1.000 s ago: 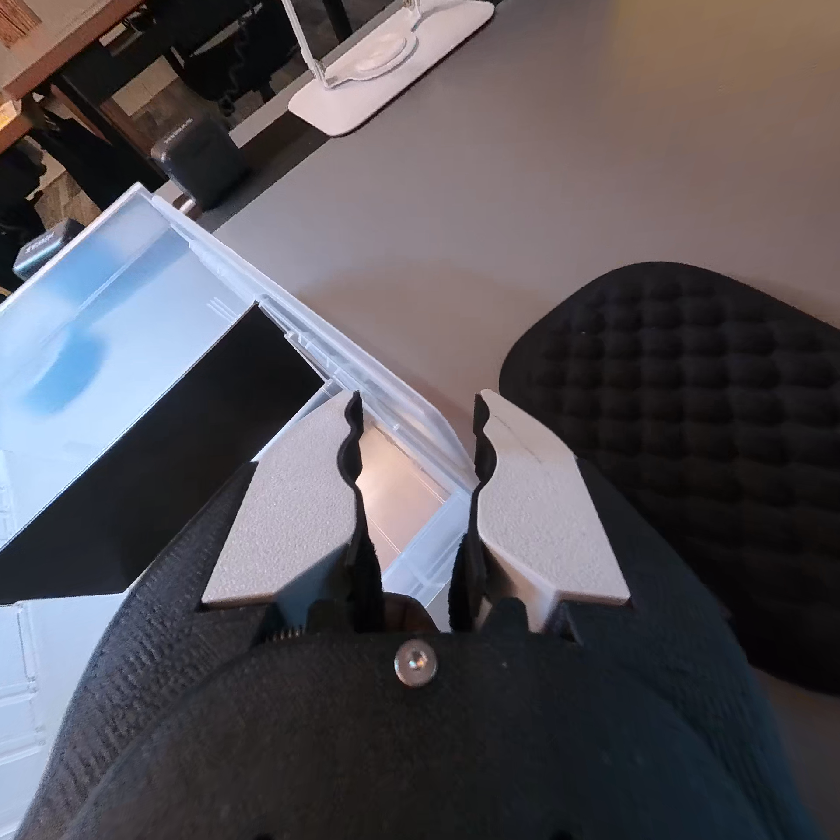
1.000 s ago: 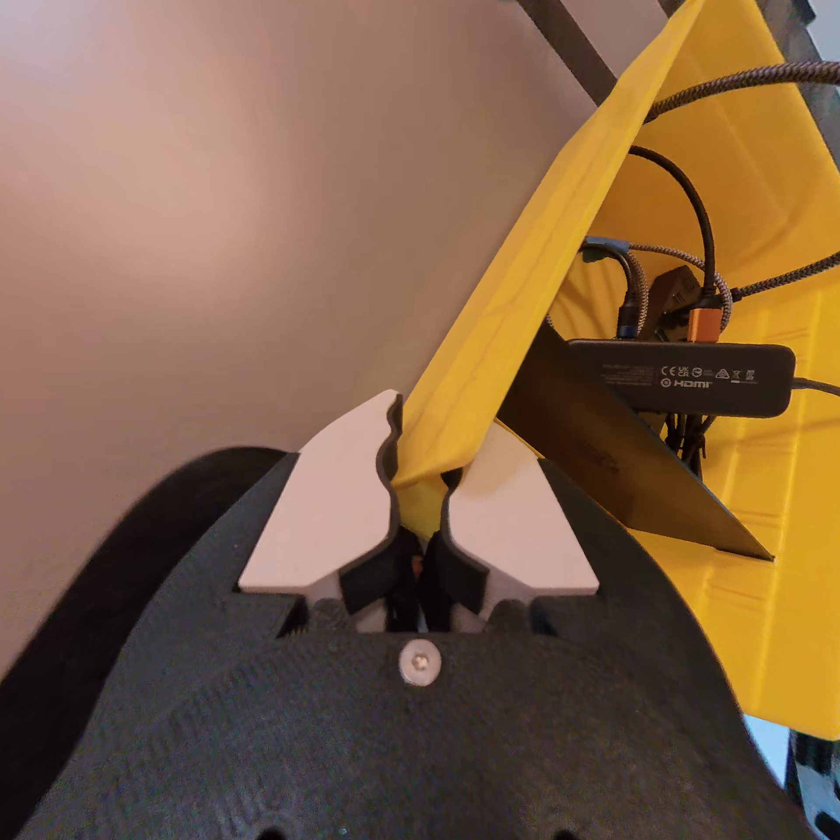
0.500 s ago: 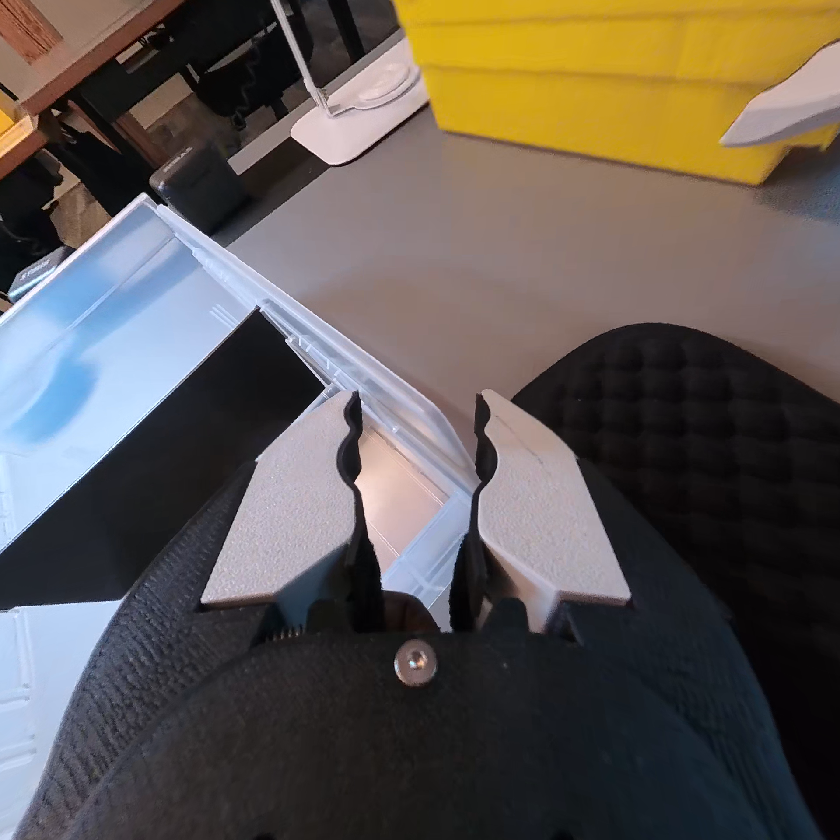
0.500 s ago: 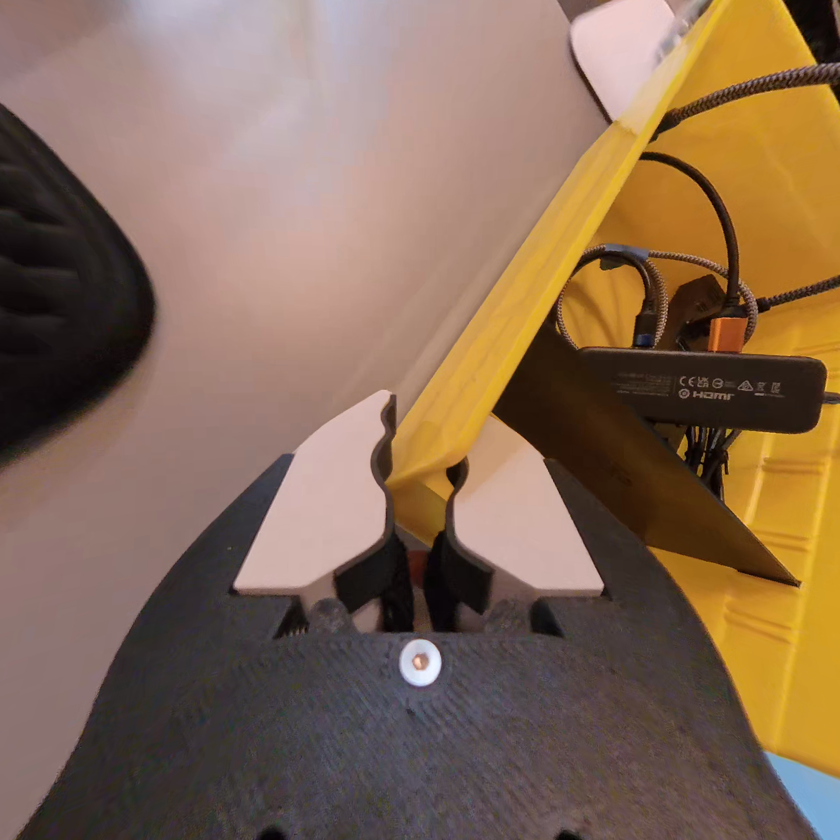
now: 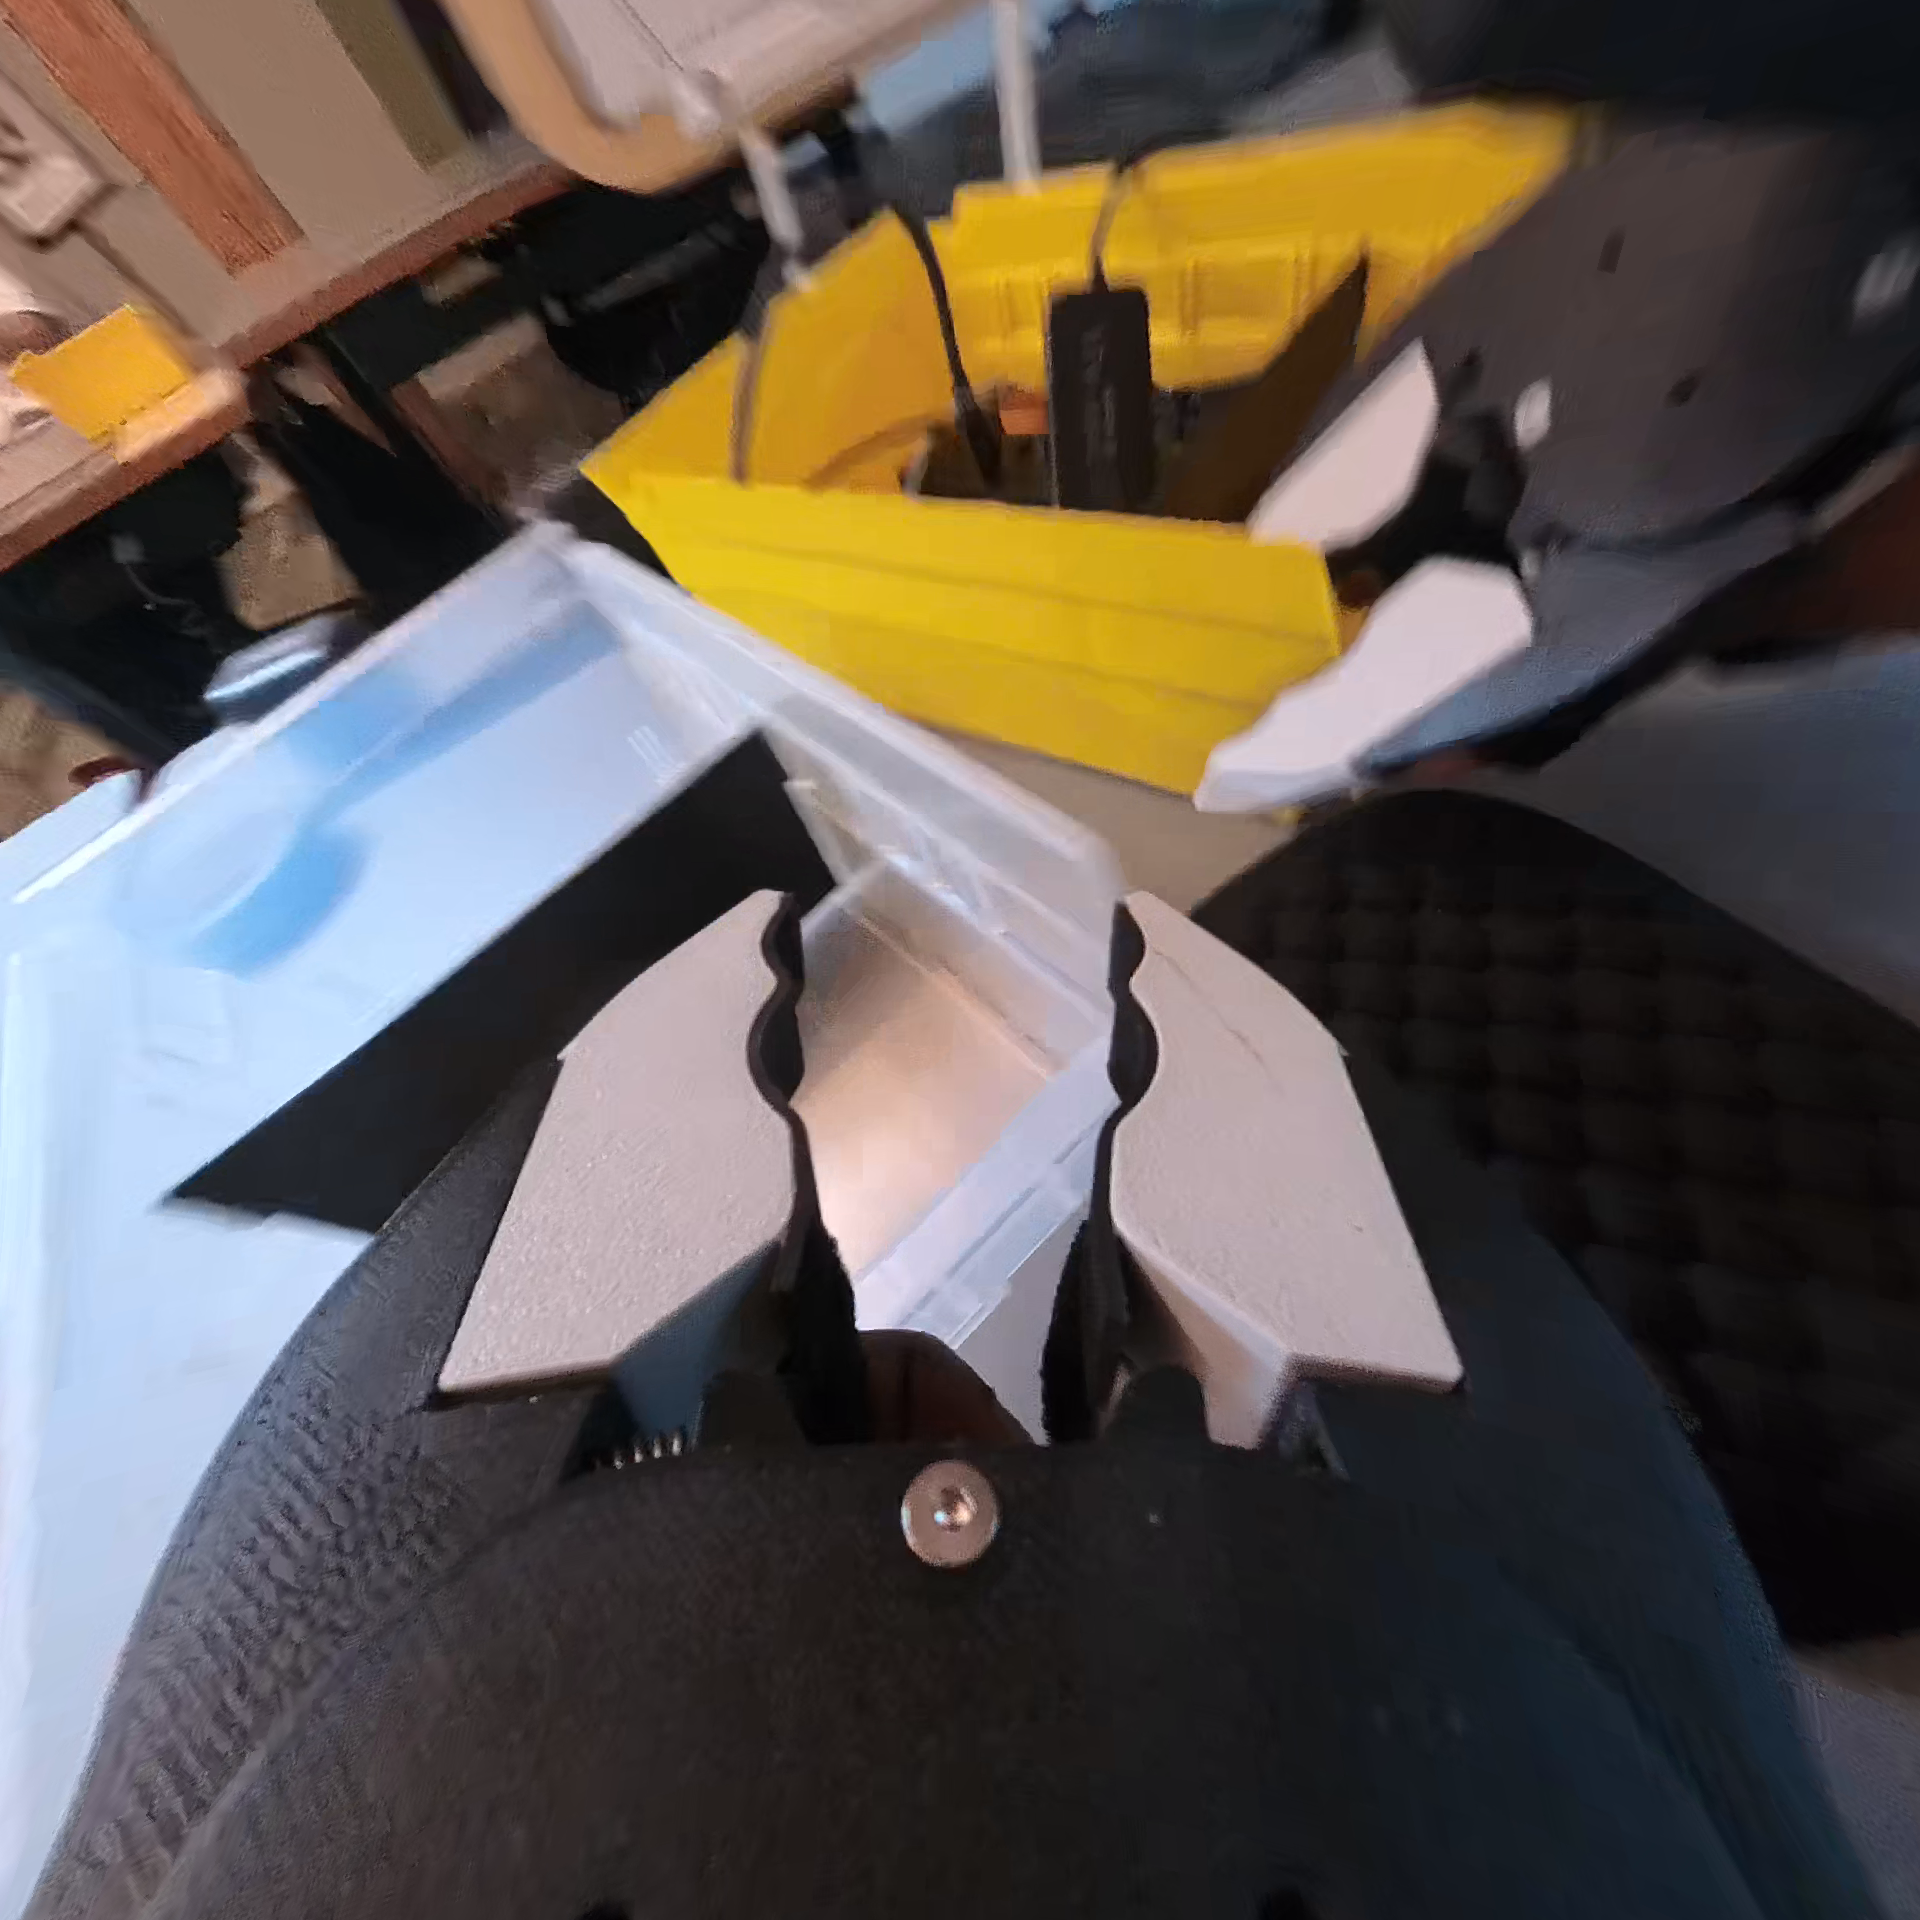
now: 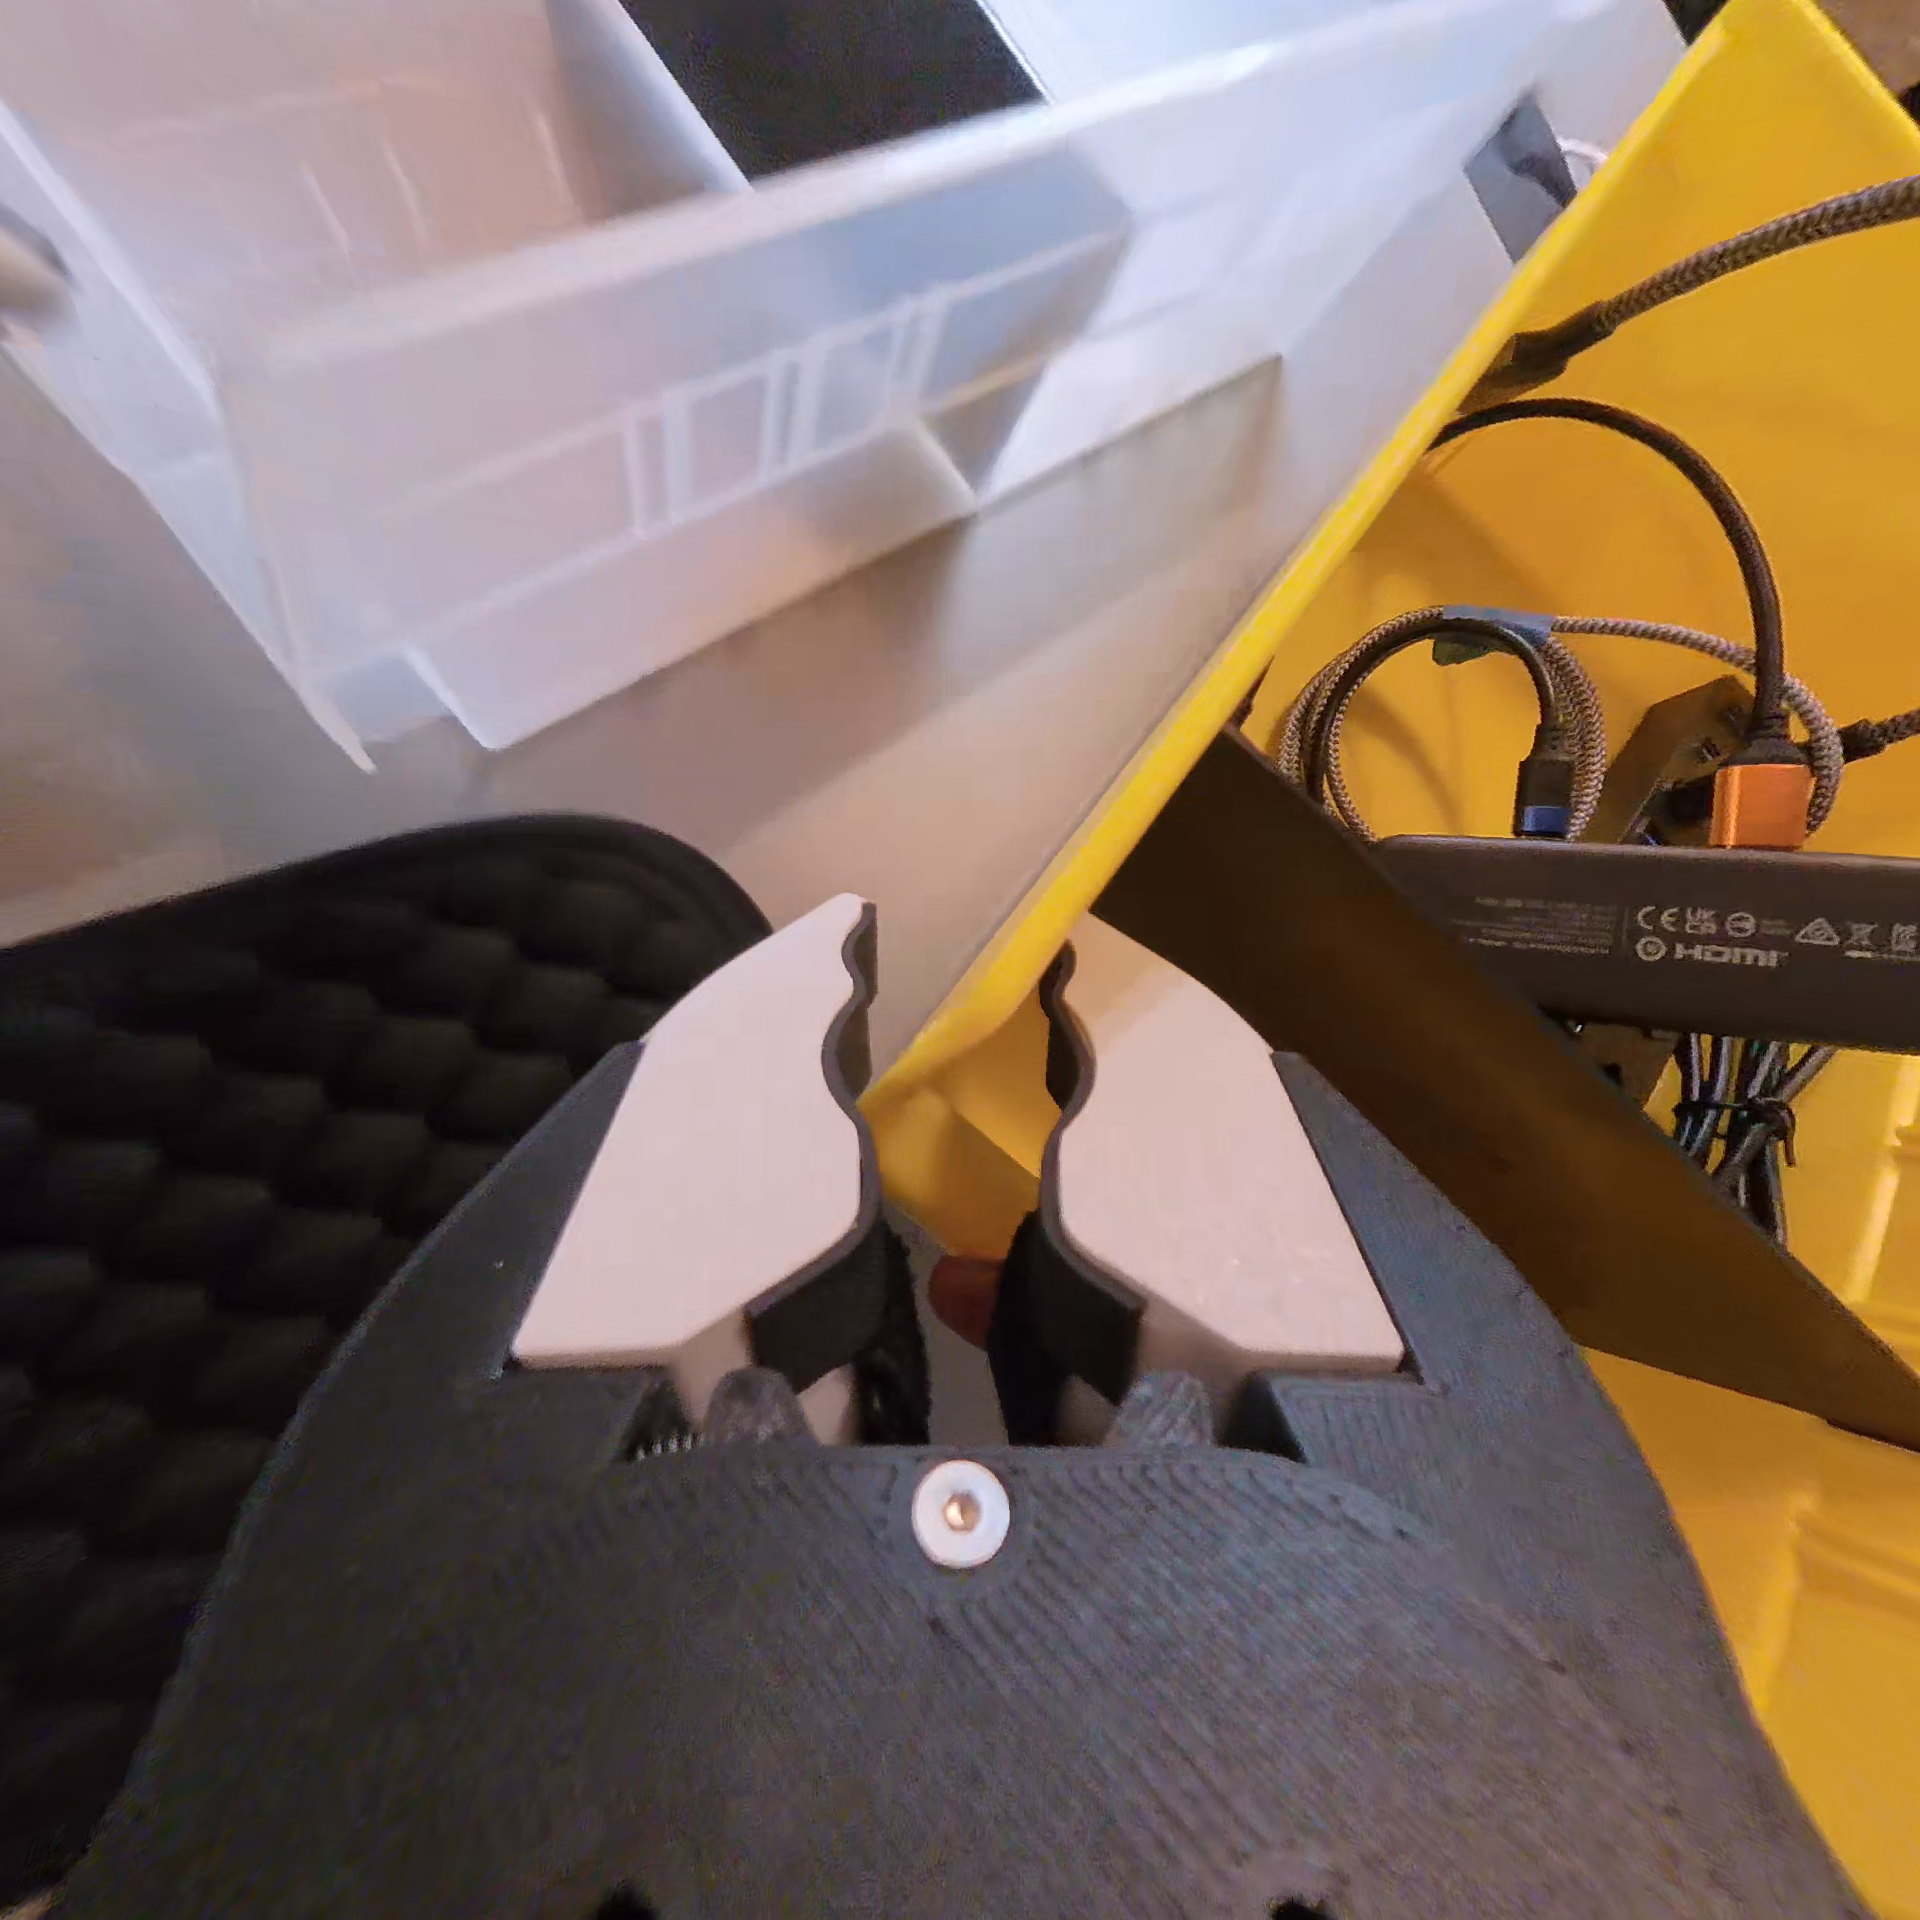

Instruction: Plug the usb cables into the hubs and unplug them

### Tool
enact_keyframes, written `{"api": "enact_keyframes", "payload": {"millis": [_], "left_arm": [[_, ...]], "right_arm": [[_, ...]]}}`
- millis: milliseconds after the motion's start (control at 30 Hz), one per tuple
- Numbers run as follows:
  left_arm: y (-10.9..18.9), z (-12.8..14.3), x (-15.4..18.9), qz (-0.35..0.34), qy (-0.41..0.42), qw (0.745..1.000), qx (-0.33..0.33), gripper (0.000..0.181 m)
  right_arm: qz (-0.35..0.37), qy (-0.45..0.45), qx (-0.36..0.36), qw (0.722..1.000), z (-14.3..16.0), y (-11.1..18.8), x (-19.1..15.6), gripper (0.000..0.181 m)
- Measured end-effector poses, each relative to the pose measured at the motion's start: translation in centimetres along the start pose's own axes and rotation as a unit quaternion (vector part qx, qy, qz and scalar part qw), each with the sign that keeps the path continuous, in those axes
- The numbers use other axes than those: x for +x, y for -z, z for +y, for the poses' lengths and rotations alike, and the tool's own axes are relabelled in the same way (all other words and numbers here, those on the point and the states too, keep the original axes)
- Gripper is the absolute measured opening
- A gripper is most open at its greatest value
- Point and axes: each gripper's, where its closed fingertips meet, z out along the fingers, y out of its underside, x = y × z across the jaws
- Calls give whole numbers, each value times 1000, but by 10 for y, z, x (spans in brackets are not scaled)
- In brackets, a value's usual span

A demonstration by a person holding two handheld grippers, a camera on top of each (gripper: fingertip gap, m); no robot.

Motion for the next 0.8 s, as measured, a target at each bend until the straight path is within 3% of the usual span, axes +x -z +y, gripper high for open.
{"api": "enact_keyframes", "payload": {"millis": [200, 333, 433, 567, 800], "left_arm": [[59, 4, -72, -123, 48, 991, 32, 57], [84, 57, -131, -247, 100, 964, -29, 64], [82, 93, -142, -242, 152, 956, -62, 77], [69, 105, -143, -209, 213, 954, -16, 77], [53, 121, -138, -199, 202, 959, -28, 57]], "right_arm": [[-19, 2, 38, 999, -22, -9, -18, 39], [-61, -48, 129, 989, -46, 6, -29, 42], [-54, -96, 224, 968, -67, 33, -25, 42], [-82, -125, 322, 935, -87, 59, -46, 40], [-83, -108, 238, 962, -74, 23, -70, 46]]}}
